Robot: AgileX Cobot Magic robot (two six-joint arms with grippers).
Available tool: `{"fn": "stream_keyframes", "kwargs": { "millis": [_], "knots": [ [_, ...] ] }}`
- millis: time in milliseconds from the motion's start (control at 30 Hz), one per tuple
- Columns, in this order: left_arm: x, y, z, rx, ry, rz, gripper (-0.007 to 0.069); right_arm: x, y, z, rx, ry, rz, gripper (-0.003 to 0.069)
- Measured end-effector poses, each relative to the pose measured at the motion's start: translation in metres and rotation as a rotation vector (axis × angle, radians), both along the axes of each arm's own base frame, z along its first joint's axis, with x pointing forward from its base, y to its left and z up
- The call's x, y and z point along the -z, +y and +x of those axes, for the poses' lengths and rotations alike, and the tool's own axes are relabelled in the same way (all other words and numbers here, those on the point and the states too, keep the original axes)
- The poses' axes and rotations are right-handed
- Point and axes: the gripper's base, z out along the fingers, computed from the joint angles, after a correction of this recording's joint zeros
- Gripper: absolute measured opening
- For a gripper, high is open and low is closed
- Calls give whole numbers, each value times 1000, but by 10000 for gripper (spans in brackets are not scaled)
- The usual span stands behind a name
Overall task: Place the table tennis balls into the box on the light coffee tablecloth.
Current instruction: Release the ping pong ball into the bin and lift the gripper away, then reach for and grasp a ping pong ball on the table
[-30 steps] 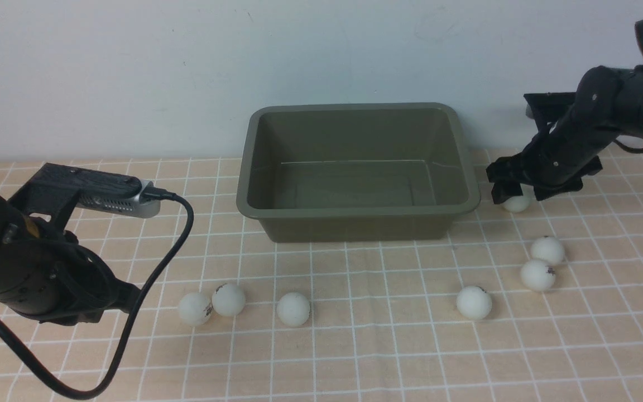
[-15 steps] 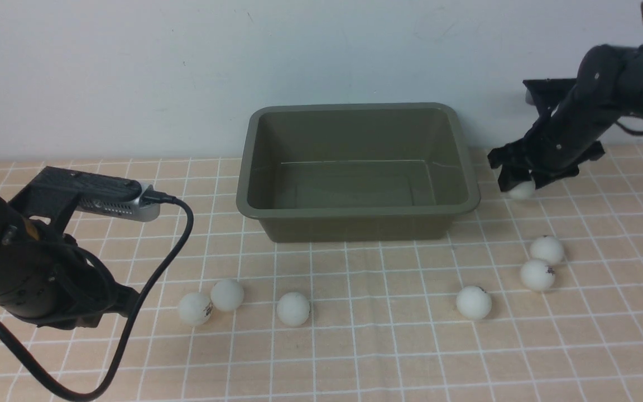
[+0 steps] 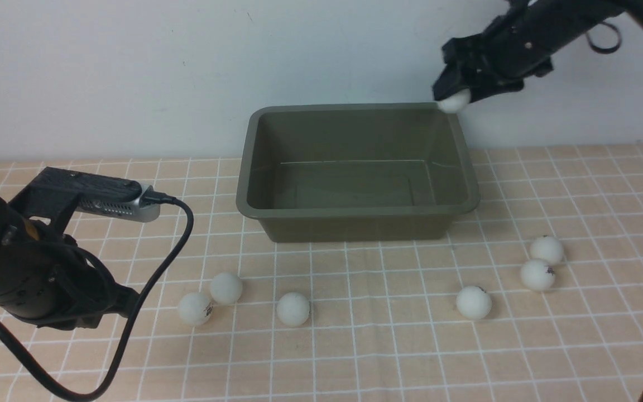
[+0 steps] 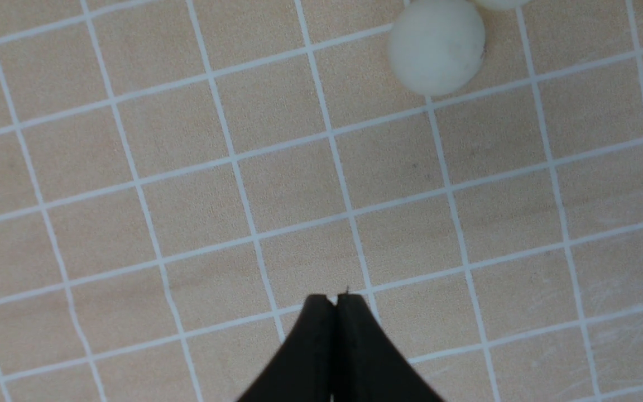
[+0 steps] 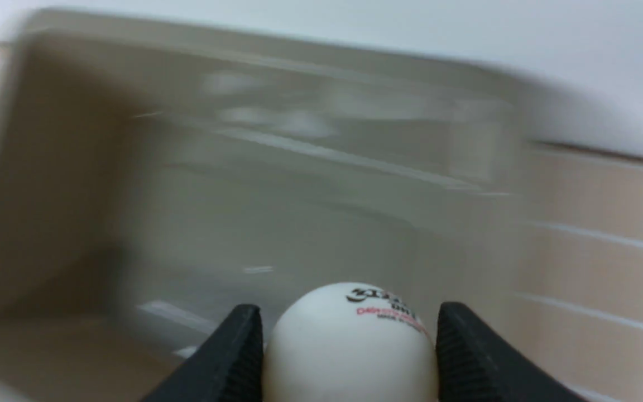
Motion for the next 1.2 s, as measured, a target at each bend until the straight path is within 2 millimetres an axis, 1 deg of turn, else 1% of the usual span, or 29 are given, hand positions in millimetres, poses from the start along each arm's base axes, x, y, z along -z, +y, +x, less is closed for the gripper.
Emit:
{"fn": "stream_keyframes", "kwargs": {
  "millis": [33, 100, 167, 200, 233, 300, 400, 500, 533, 600, 633, 733, 800, 900, 967, 1000, 1067, 1100, 1133, 1167, 1200],
  "knots": [
    [0, 0, 0, 0, 0, 0, -69, 5, 17, -3, -38, 12, 0, 361],
    [0, 0, 0, 0, 0, 0, -69, 16, 39, -6, -82, 31, -17, 361],
    [0, 0, 0, 0, 0, 0, -69, 30, 55, -8, -117, 51, -53, 361],
    [0, 0, 0, 0, 0, 0, -69, 33, 57, -8, -123, 54, -59, 361],
    [0, 0, 0, 0, 0, 0, -69, 42, 64, -8, -138, 66, -78, 361],
    [0, 0, 0, 0, 0, 0, -69, 52, 71, -8, -151, 81, -92, 361],
    [0, 0, 0, 0, 1, 0, -69, 61, 73, -7, -154, 97, -99, 377],
    [0, 0, 0, 0, 2, 0, -69, 66, 73, -6, -152, 103, -103, 426],
    [0, 0, 0, 0, 2, 0, -69, 67, 73, -5, -151, 104, -104, 453],
    [0, 0, 0, 0, 2, 0, -69, 66, 73, -5, -147, 103, -102, 490],
    [0, 0, 0, 0, 2, 0, -69, 65, 73, -5, -147, 102, -101, 496],
    [0, 0, 0, 0, 3, 0, -69, 55, 73, -4, -144, 75, -99, 509],
    [0, 0, 0, 0, 3, 0, -69, 40, 68, -6, -136, 39, -120, 509],
    [0, 0, 0, 0, 3, -1, -69, 9, 51, -10, -90, -21, -160, 509],
    [0, 0, 0, 0, 5, 0, -69, -18, 31, -17, -28, -63, -186, 509],
    [0, 0, 0, 0, 5, 0, -69, -33, 21, -22, 1, -85, -193, 509],
    [0, 0, -1, 0, 7, 0, -69, -55, -4, -35, 61, -108, -225, 510],
    [0, 0, -1, 0, 11, 0, -69, -60, -18, -42, 88, -103, -252, 510],
    [0, 0, -1, 0, 13, 1, -69, -60, -18, -42, 88, -103, -252, 510],
    [1, 0, -2, 1, 19, 2, -69, -70, -34, -57, 119, -100, -287, 510],
    [1, 0, -2, 1, 21, 2, -69, -66, -42, -63, 129, -77, -308, 510]
  ]
}}
